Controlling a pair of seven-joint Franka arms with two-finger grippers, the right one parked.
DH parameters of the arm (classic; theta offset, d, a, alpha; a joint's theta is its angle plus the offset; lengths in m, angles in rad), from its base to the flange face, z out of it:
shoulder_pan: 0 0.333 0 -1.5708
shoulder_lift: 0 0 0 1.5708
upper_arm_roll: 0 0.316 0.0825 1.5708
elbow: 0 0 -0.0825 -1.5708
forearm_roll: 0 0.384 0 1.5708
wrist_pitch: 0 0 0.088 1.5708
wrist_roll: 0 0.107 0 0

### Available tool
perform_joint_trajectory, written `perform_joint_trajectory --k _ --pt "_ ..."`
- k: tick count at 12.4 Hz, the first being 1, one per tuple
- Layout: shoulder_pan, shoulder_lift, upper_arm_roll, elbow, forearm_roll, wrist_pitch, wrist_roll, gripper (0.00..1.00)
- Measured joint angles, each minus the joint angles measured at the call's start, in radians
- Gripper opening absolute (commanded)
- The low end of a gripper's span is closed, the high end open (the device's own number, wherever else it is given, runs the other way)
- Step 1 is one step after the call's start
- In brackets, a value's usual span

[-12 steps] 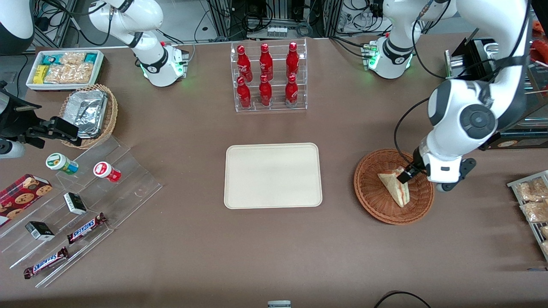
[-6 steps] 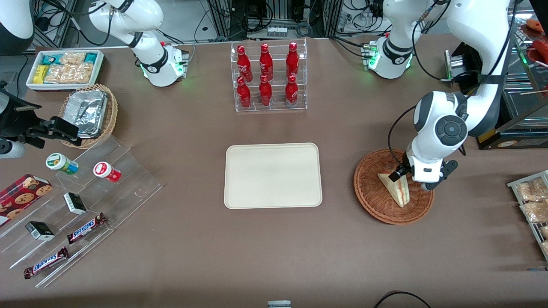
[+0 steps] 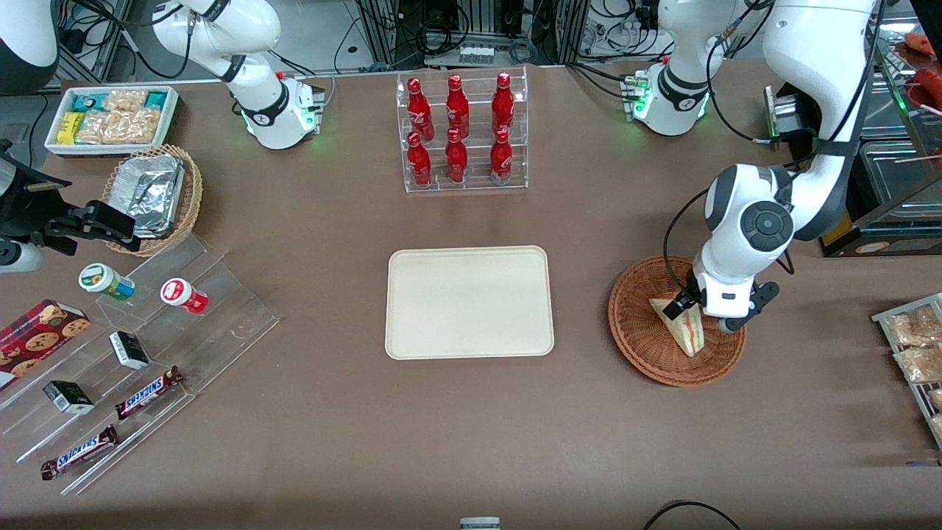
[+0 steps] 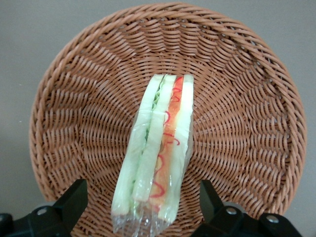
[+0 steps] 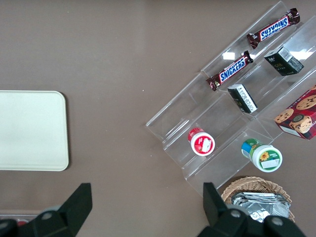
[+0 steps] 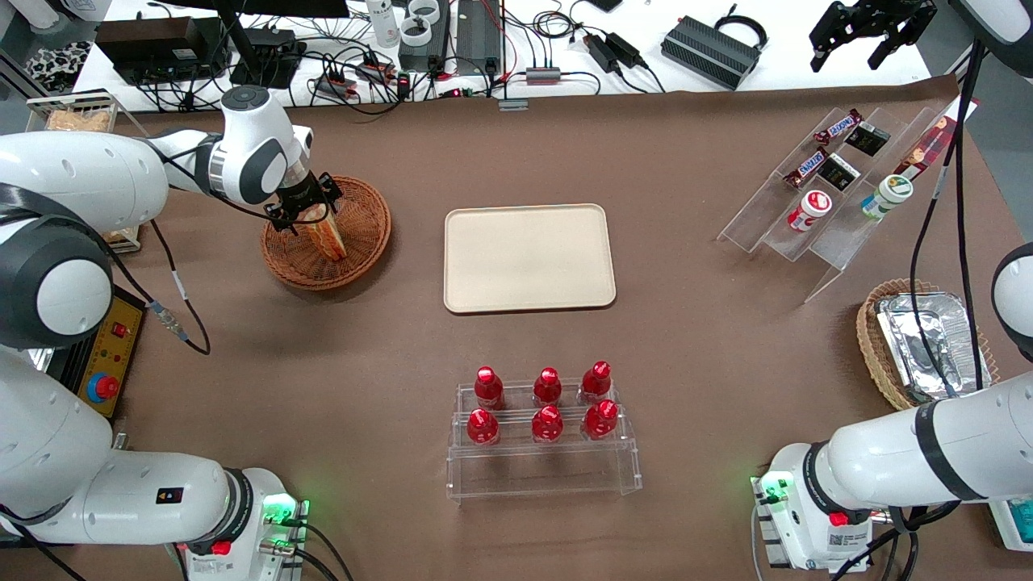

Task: Place sandwich from basket to tray
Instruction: 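Close the left gripper on the sandwich's wrapped edge and lift, then carry the sandwich with the left gripper over the cream tray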

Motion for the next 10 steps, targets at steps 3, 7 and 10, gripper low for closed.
perform_joint_trajectory --k 3,7,10 --pt "0.000 0.020 0.000 0.000 0.002 0.009 -0.001 0.00" --pt "0.000 0.023 -0.002 0.034 0.006 -0.043 -0.001 0.00" --pt "-0.018 0.001 -0.030 0.193 0.009 -0.338 0.051 0.00"
